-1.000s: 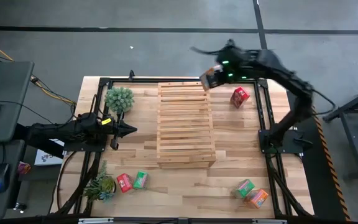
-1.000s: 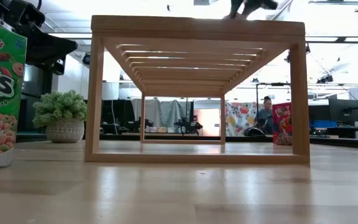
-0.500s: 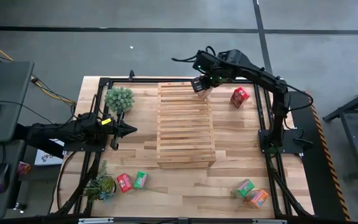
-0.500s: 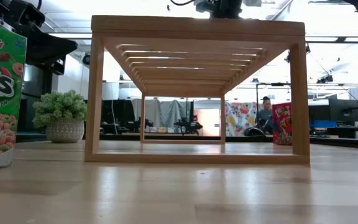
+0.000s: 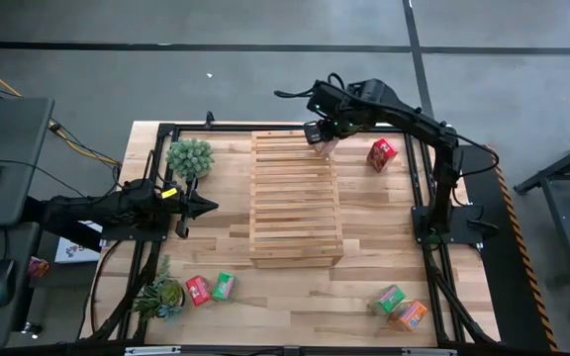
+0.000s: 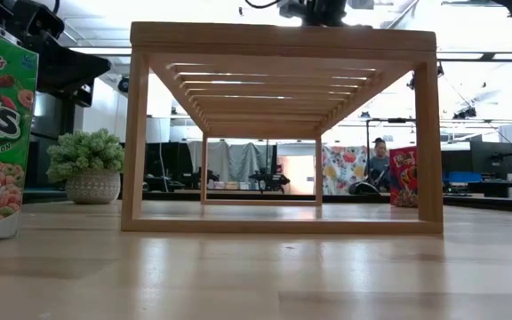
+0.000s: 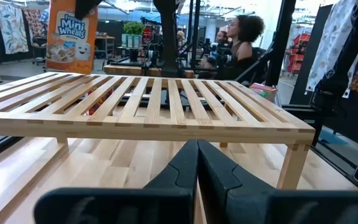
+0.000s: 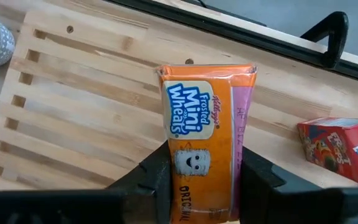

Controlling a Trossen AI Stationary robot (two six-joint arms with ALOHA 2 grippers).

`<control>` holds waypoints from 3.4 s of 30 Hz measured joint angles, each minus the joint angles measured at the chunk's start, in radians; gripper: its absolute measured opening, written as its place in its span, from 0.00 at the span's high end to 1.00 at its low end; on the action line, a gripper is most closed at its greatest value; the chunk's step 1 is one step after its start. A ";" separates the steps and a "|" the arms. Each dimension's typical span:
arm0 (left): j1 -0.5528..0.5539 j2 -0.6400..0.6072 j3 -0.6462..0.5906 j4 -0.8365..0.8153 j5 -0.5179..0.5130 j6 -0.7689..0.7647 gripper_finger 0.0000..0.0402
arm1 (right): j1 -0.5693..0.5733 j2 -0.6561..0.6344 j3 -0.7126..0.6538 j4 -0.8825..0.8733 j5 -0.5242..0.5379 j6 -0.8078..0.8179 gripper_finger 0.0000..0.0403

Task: Stack cereal on shelf
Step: Put the top orange cereal box on the shelf, then put the orange cereal box aligned with the other orange cereal box on the shelf

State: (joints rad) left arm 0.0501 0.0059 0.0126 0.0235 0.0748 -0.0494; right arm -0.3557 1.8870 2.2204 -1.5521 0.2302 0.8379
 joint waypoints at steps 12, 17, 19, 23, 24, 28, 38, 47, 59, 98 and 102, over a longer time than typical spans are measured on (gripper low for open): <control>0.000 0.000 0.000 0.000 0.000 0.000 1.00 | 0.018 0.000 0.000 0.021 -0.003 0.049 0.39; 0.000 0.000 0.000 0.000 0.000 0.000 1.00 | 0.018 -0.001 0.000 0.032 -0.041 0.063 0.36; 0.000 0.000 0.000 0.000 0.000 0.000 1.00 | 0.018 -0.001 0.000 0.031 -0.072 0.062 0.36; 0.000 0.000 0.000 0.000 0.000 0.000 1.00 | 0.018 -0.003 0.000 0.025 -0.093 0.053 0.36; 0.000 0.000 0.000 0.000 0.000 0.000 1.00 | 0.018 -0.005 -0.001 0.020 -0.094 0.051 0.36; 0.000 0.000 0.000 0.000 0.000 0.000 1.00 | 0.018 -0.018 -0.001 0.013 -0.139 0.043 0.36; 0.000 0.000 0.000 0.000 0.000 0.000 1.00 | 0.028 -0.034 -0.001 0.008 -0.222 0.018 0.36; 0.000 0.000 0.000 0.000 0.000 0.000 1.00 | 0.040 -0.059 -0.002 -0.025 -0.223 -0.058 0.36; 0.000 0.000 0.000 0.000 0.000 0.000 1.00 | 0.327 -0.234 -0.095 -0.016 -0.355 -0.208 0.36; 0.000 0.000 0.000 0.000 0.000 0.000 1.00 | 1.445 -0.288 -0.736 0.273 -0.392 -0.242 0.36; 0.000 0.000 0.000 0.000 0.000 0.000 1.00 | 1.469 -0.223 -0.737 0.271 -0.304 -0.290 0.36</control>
State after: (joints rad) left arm 0.0500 0.0063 0.0125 0.0235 0.0750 -0.0494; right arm 1.1131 1.6635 1.4837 -1.2808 -0.0741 0.5474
